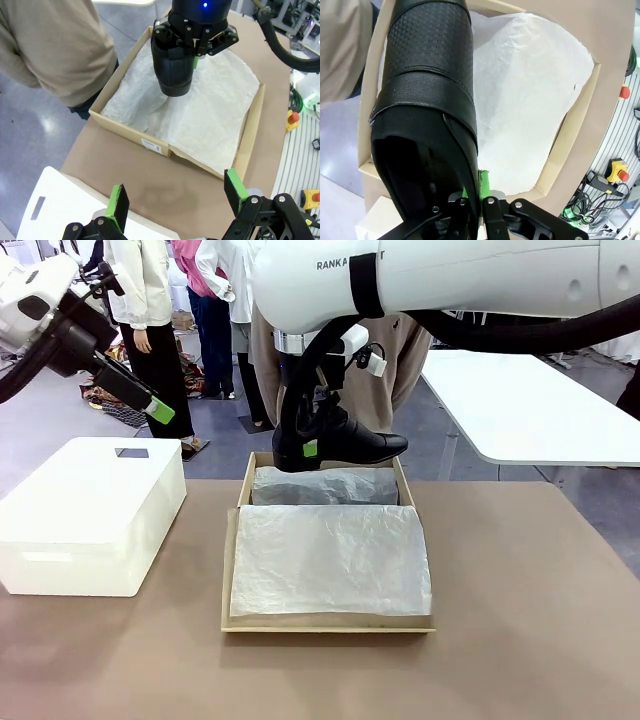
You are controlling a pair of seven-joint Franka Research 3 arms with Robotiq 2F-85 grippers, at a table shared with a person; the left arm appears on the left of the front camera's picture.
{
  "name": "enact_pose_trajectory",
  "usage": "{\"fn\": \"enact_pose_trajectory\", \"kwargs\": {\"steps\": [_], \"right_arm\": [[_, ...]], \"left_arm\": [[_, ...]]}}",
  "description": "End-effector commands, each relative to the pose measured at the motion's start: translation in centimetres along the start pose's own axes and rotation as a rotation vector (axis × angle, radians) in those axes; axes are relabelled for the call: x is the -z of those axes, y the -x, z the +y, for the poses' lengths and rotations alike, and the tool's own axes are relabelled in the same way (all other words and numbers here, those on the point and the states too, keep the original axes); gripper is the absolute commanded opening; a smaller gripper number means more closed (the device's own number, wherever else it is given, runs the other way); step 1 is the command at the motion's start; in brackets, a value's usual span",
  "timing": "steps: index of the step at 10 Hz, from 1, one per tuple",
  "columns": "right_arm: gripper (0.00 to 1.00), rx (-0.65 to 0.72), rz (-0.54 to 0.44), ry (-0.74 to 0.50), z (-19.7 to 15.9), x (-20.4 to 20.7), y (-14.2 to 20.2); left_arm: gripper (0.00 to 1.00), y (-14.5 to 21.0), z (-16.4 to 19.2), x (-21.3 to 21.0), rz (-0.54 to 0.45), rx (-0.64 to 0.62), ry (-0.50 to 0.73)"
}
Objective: Pack the shoes into the box.
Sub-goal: Place the other shoe of the Shoes into the Shoes Box.
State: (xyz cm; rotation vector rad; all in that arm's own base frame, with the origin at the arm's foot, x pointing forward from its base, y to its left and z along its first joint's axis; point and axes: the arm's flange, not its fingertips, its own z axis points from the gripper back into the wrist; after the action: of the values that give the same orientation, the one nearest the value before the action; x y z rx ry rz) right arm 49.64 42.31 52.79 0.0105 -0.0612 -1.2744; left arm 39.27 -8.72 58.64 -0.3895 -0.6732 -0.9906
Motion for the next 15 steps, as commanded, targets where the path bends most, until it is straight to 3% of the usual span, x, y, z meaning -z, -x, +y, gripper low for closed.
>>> {"fn": "enact_pose_trajectory", "kwargs": {"steps": [1, 3, 9, 15], "right_arm": [[0.0, -0.002, 0.006, -0.012, -0.5, -0.2, -0.2], [0.0, 0.001, -0.001, 0.0, 0.0, 0.0, -0.1], [0.0, 0.278, -0.001, -0.01, 1.5, 1.7, 1.7], [0.0, 0.298, 0.039, 0.015, 4.1, 4.4, 3.5]], "left_arm": [[1.0, 0.0, -0.1, 0.1, -0.023, -0.01, 0.002], [1.0, 0.0, -0.1, 0.1, -0.023, -0.01, 0.002], [1.0, 0.0, -0.1, 0.1, -0.023, -0.01, 0.002], [1.0, 0.0, -0.1, 0.1, -0.023, -0.01, 0.002]]}}
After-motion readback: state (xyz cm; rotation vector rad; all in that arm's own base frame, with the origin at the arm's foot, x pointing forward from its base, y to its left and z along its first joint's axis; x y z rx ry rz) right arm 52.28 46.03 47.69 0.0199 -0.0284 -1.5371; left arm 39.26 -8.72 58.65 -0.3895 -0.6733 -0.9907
